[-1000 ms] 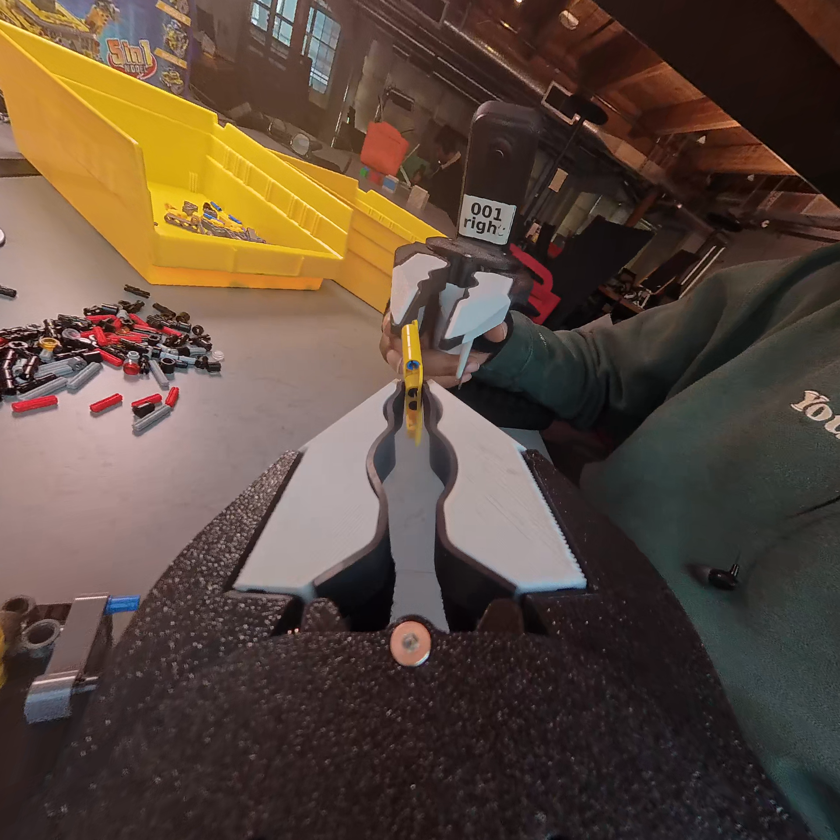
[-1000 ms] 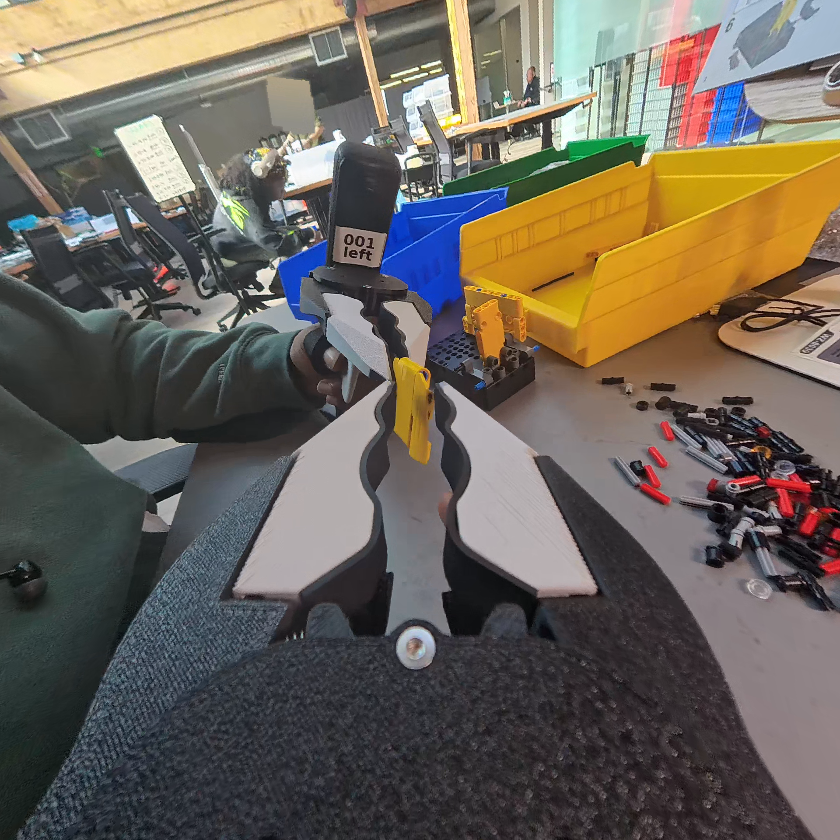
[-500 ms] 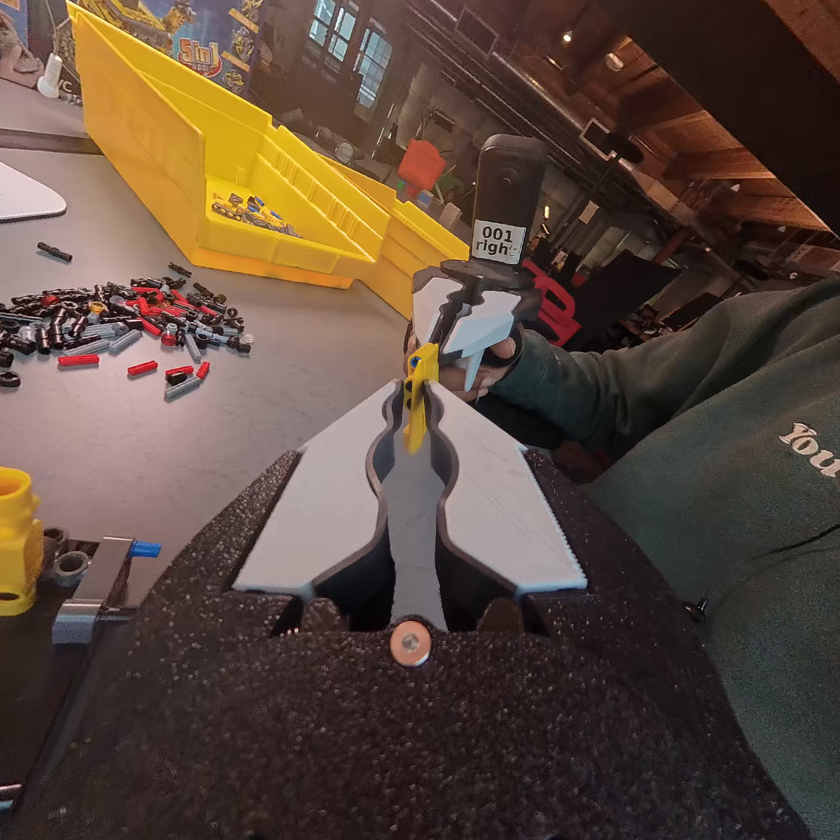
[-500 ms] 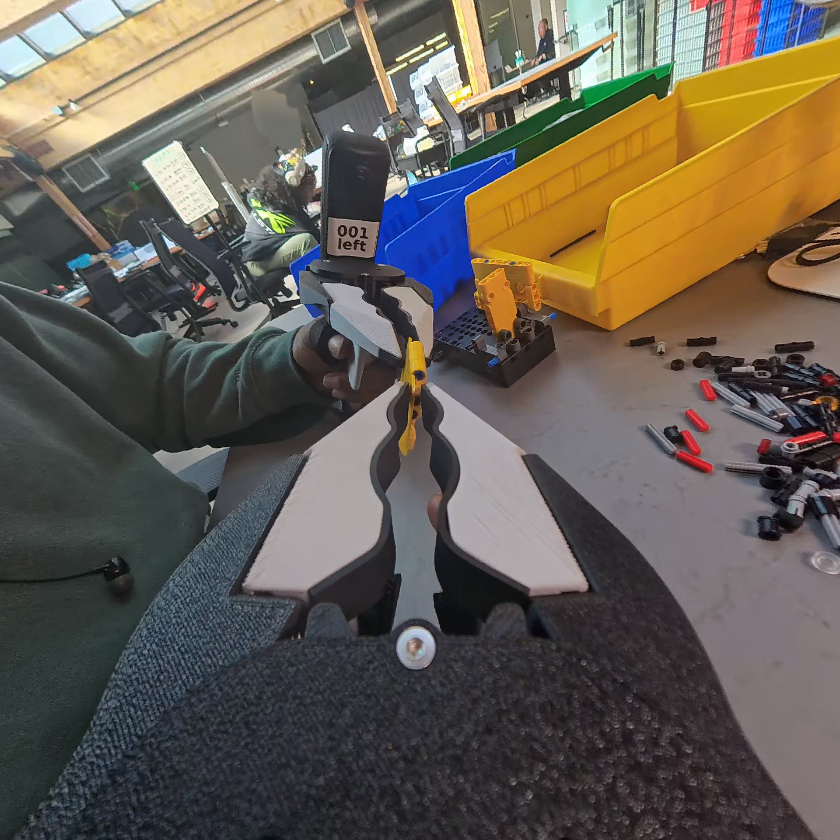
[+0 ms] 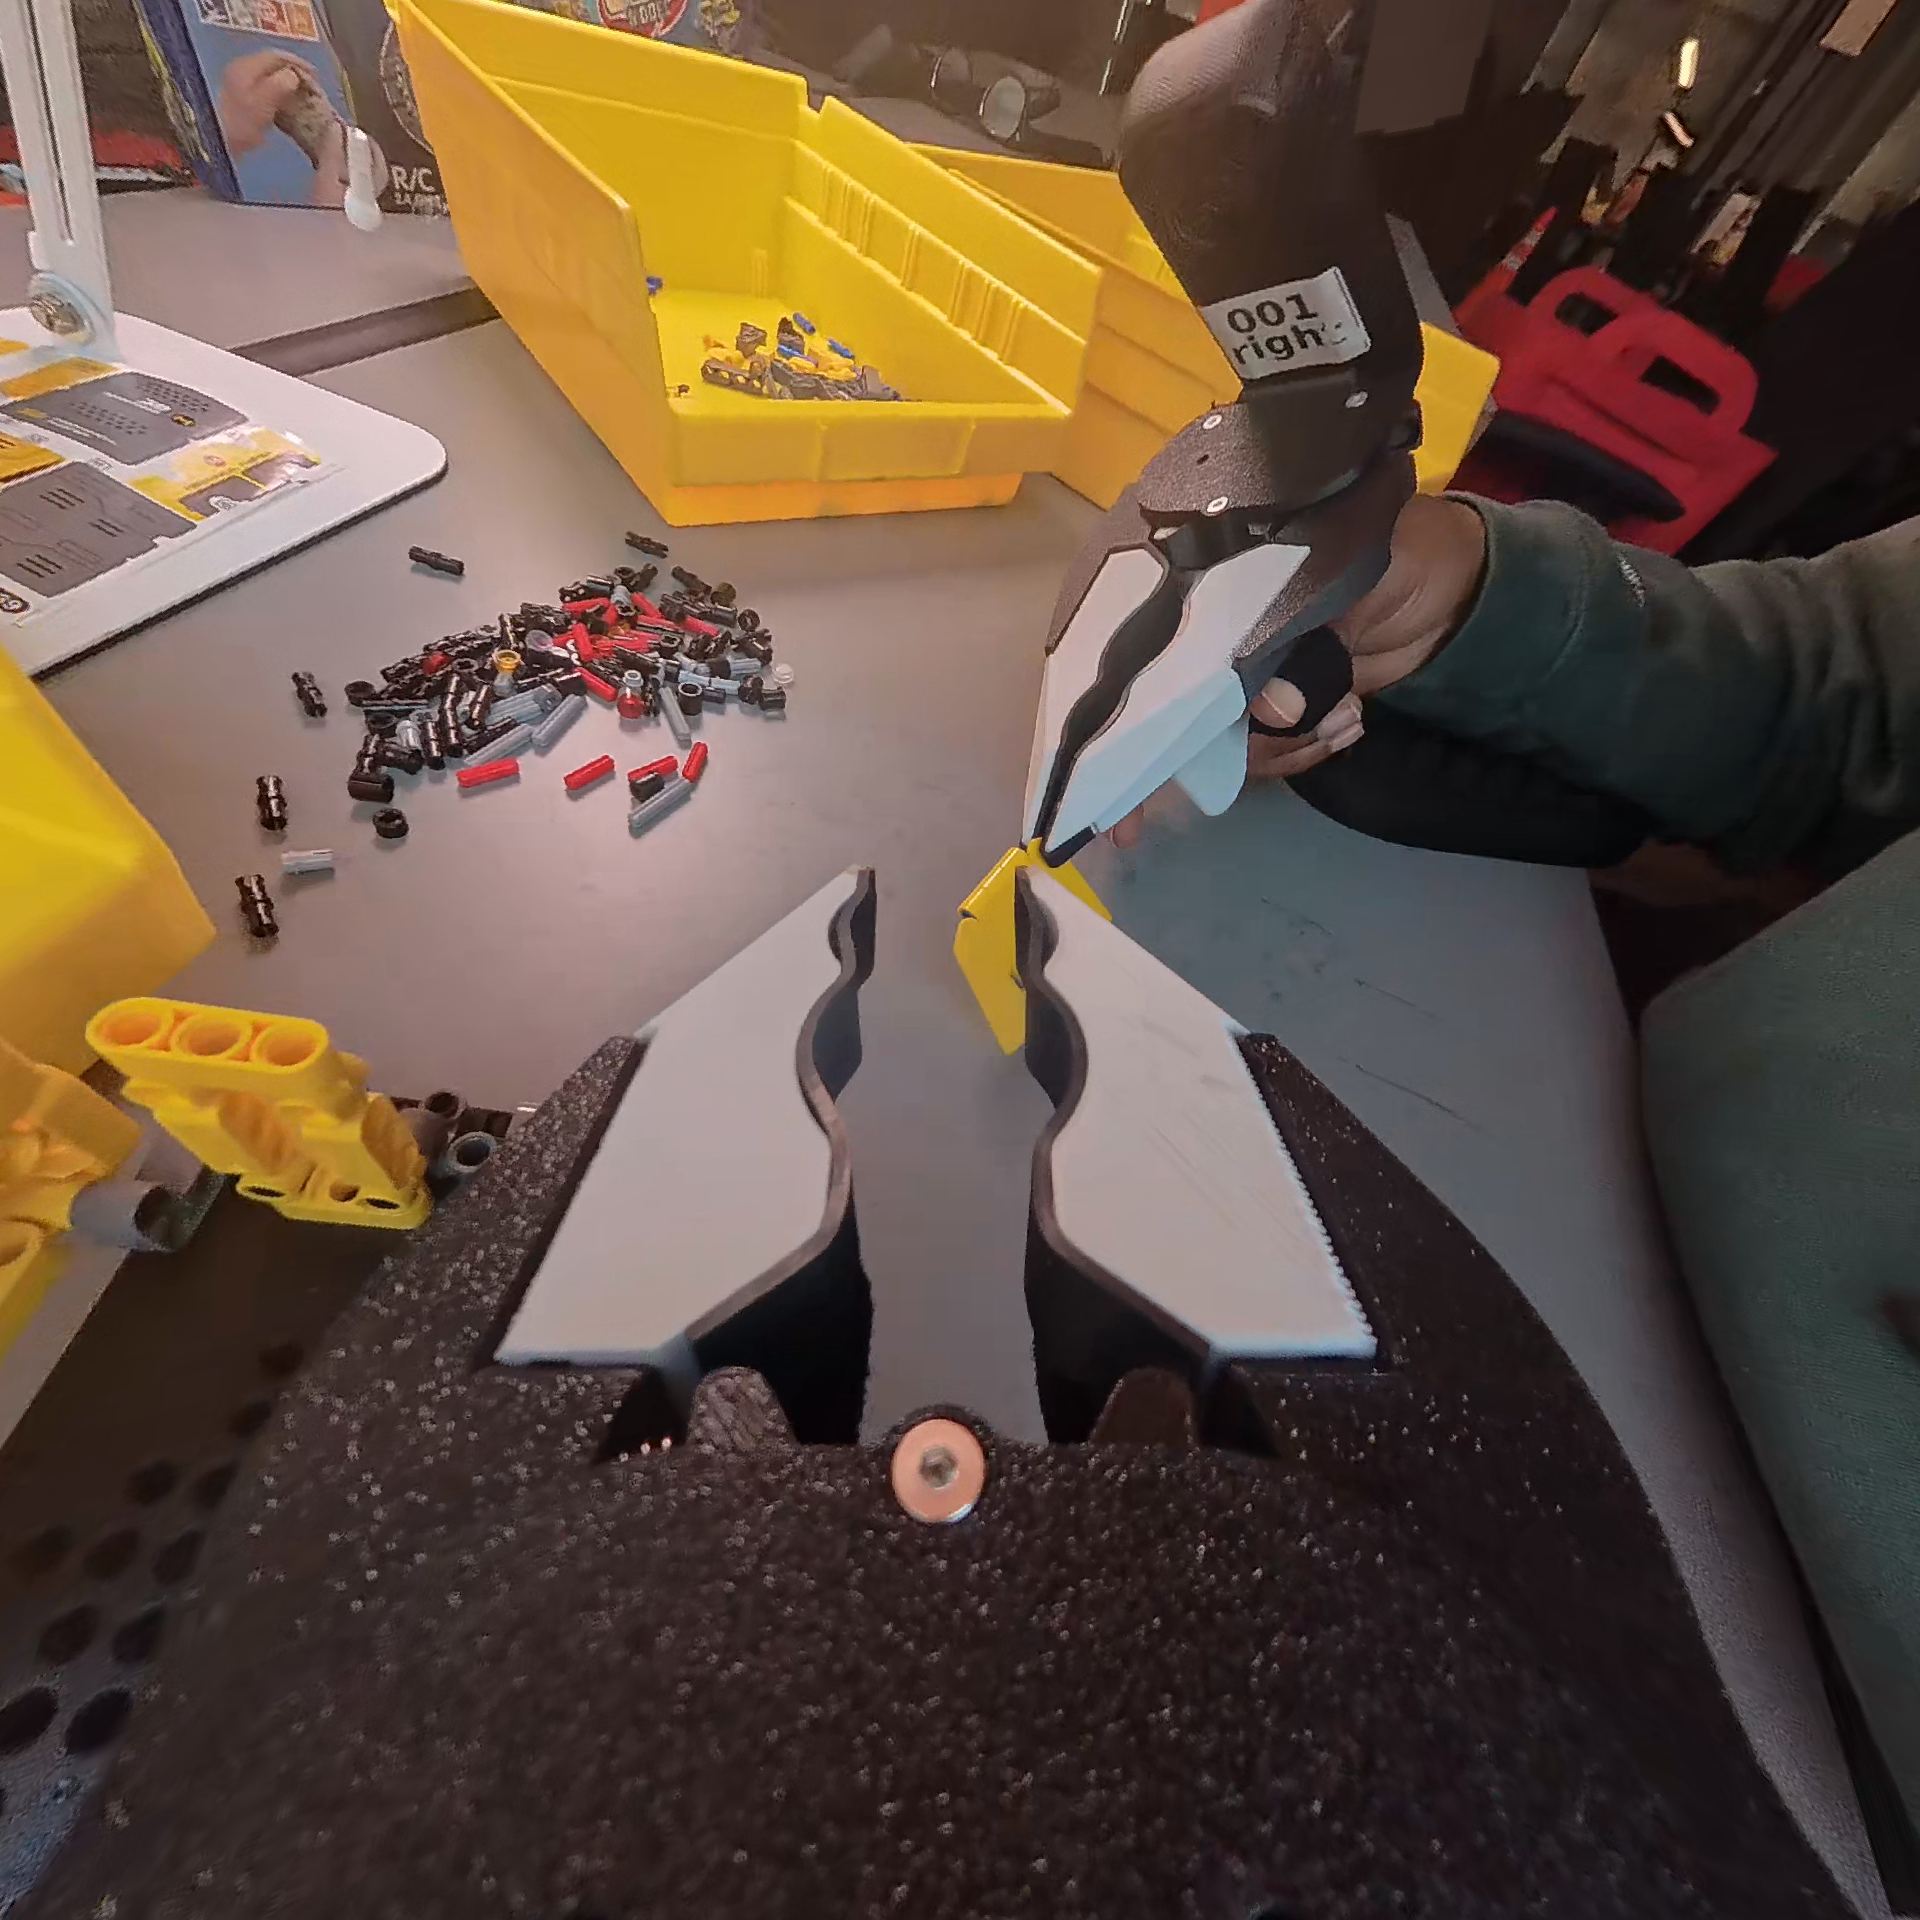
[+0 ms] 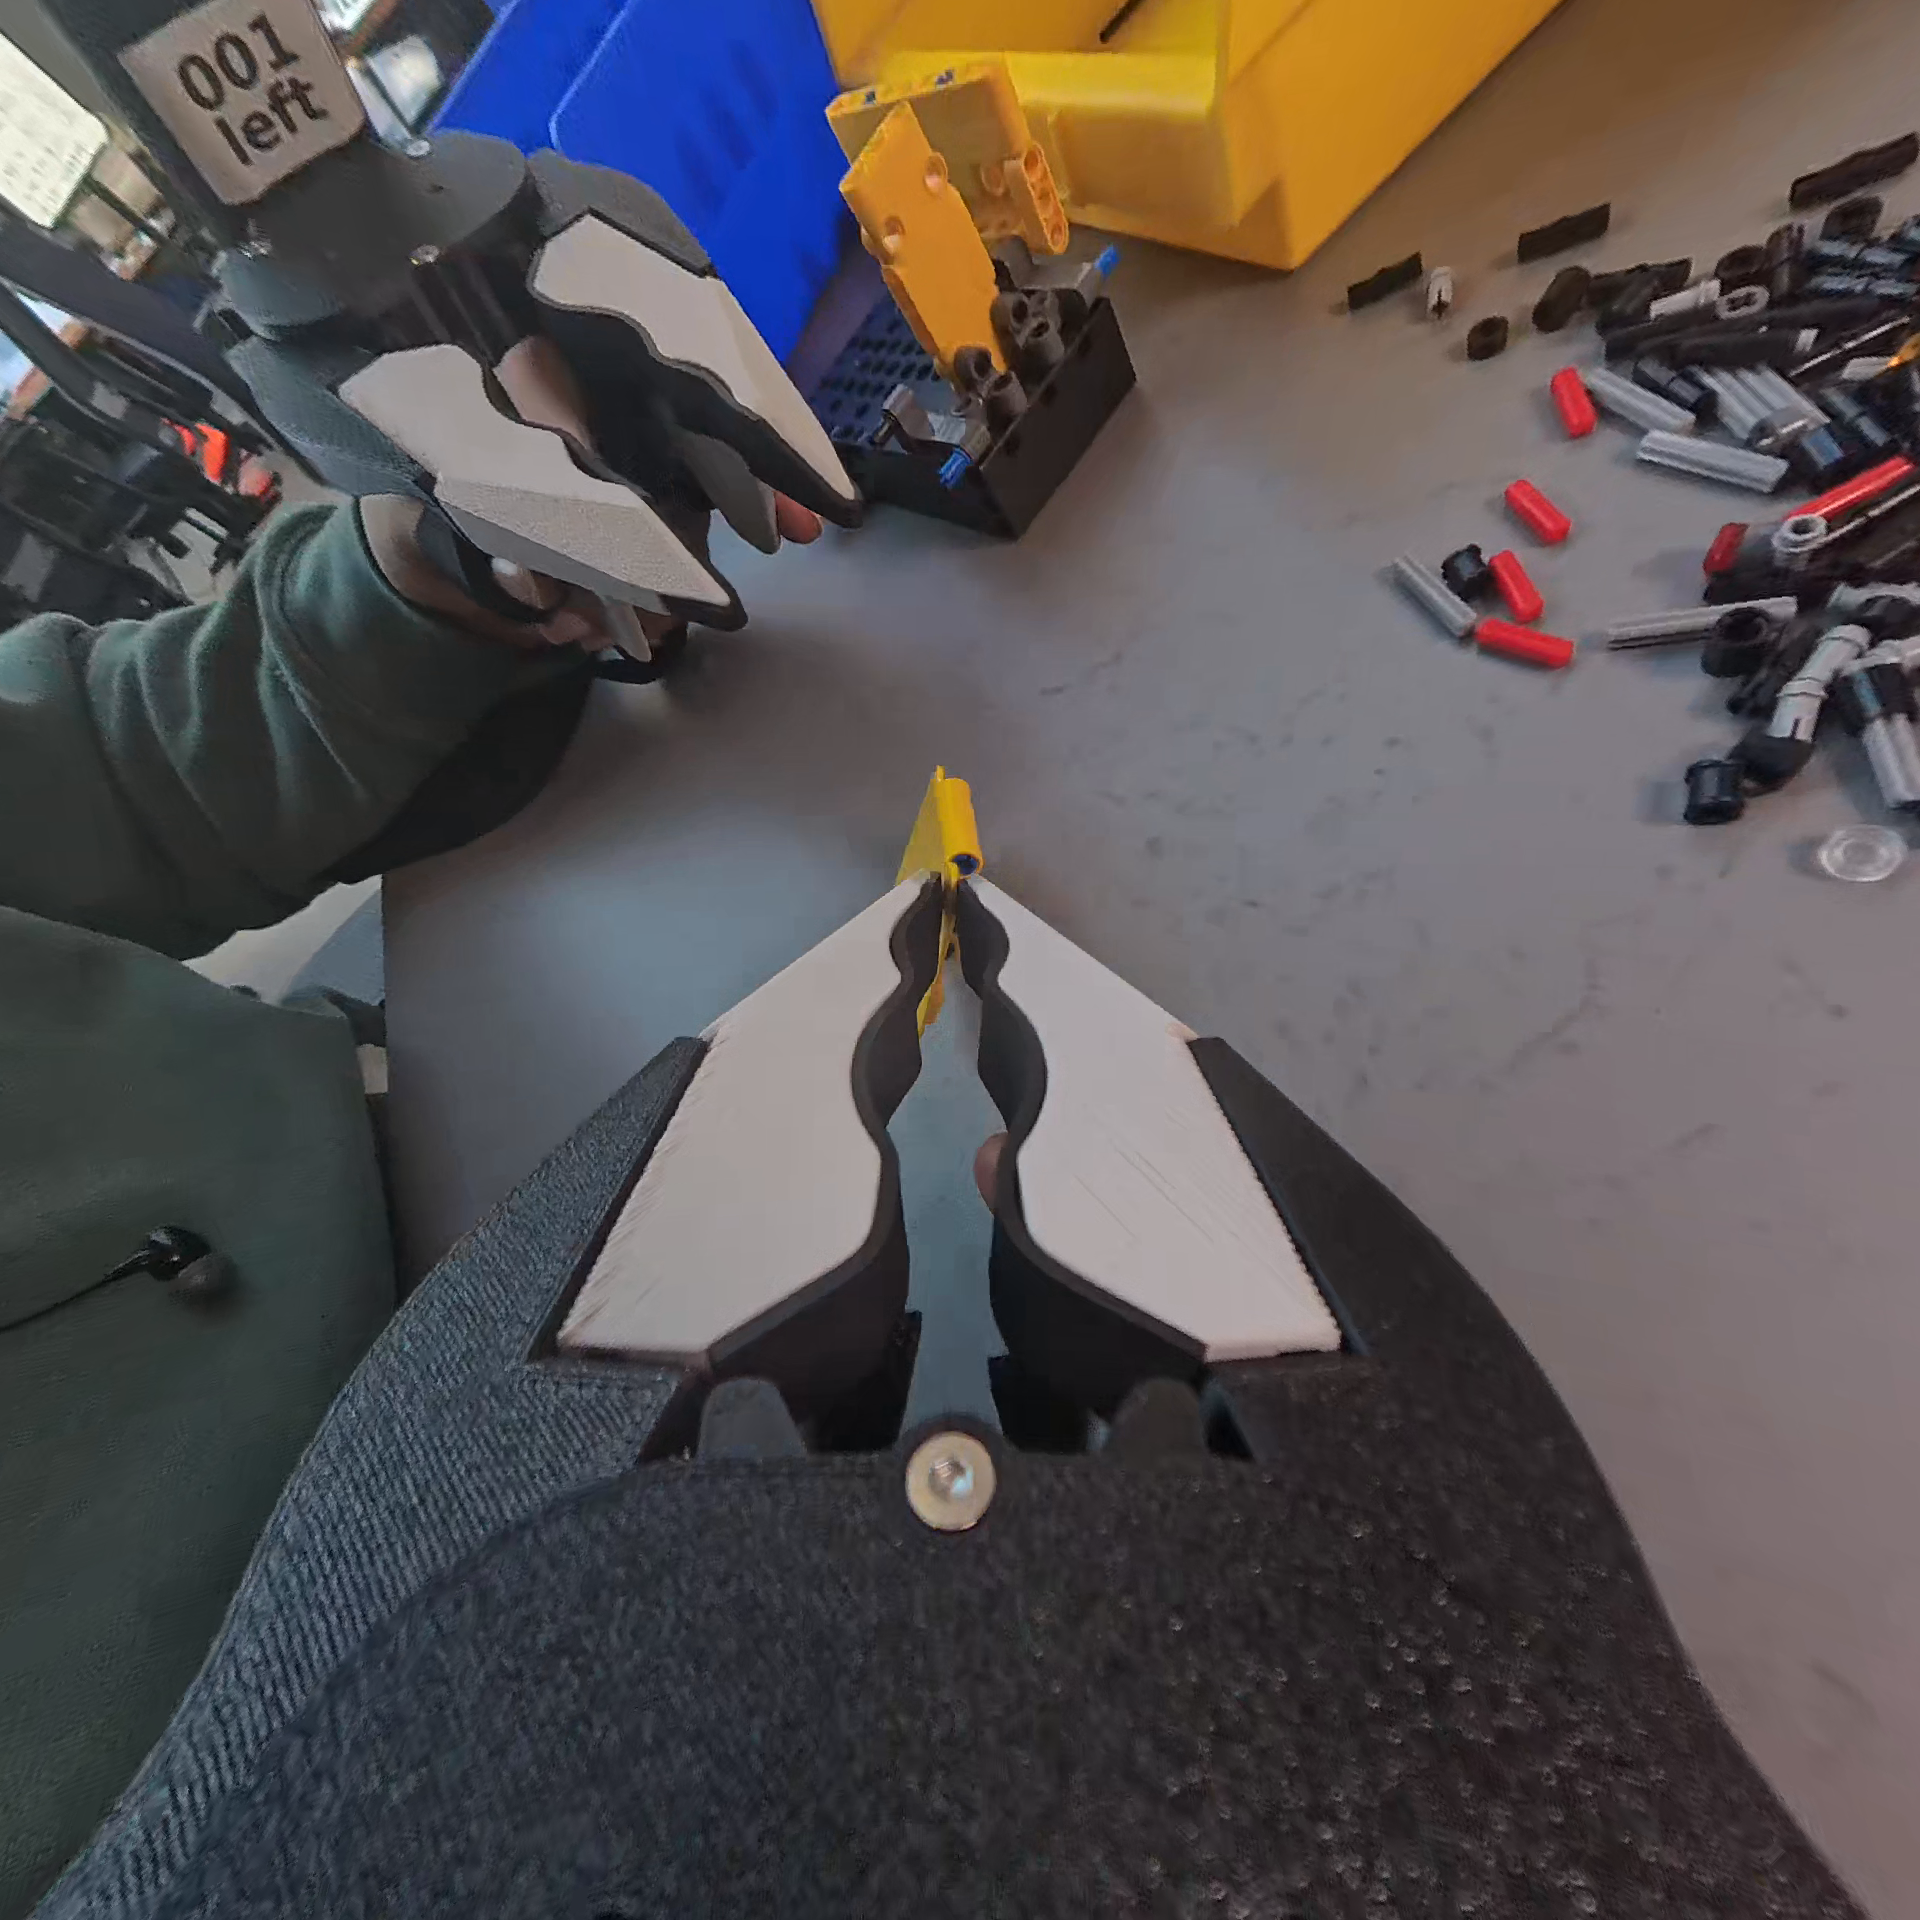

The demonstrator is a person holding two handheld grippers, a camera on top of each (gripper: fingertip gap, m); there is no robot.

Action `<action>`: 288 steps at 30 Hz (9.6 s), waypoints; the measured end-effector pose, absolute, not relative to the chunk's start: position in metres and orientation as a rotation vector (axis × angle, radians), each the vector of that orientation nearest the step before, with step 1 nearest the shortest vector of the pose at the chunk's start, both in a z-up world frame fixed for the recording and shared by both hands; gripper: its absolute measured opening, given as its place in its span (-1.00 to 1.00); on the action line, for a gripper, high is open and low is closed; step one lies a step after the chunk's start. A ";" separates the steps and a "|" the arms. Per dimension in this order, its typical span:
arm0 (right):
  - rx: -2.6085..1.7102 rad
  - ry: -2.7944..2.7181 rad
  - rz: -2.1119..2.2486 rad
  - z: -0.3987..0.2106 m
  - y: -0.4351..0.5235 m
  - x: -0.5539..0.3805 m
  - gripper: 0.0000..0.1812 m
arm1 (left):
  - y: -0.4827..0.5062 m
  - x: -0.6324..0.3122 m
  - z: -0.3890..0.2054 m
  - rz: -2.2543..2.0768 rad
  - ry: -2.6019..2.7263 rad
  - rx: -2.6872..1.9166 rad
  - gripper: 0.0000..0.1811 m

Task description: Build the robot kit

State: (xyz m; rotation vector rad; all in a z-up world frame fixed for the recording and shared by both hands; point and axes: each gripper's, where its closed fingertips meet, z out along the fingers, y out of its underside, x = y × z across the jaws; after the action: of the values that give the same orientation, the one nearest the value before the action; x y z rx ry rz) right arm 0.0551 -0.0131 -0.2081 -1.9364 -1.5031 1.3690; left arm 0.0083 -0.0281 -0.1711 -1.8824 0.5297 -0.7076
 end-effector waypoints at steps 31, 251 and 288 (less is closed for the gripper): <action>-1.490 -1.943 0.736 -0.237 -0.017 0.059 -0.32 | -0.026 -0.005 -0.167 -0.482 0.521 -1.831 -0.53; -1.267 -0.904 0.544 -0.034 0.315 -0.020 -0.99 | -0.012 -0.089 -0.124 -0.330 0.121 -1.579 -0.84; -1.251 -0.891 0.594 0.025 0.262 0.015 -0.92 | -0.011 -0.092 -0.132 -0.319 0.089 -1.641 -0.84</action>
State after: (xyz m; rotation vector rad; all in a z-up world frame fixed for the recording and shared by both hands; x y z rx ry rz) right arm 0.0146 0.2621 0.0250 -1.2509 -0.8907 0.5944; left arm -0.0920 -0.0108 -0.1322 -1.6405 0.0889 -0.3191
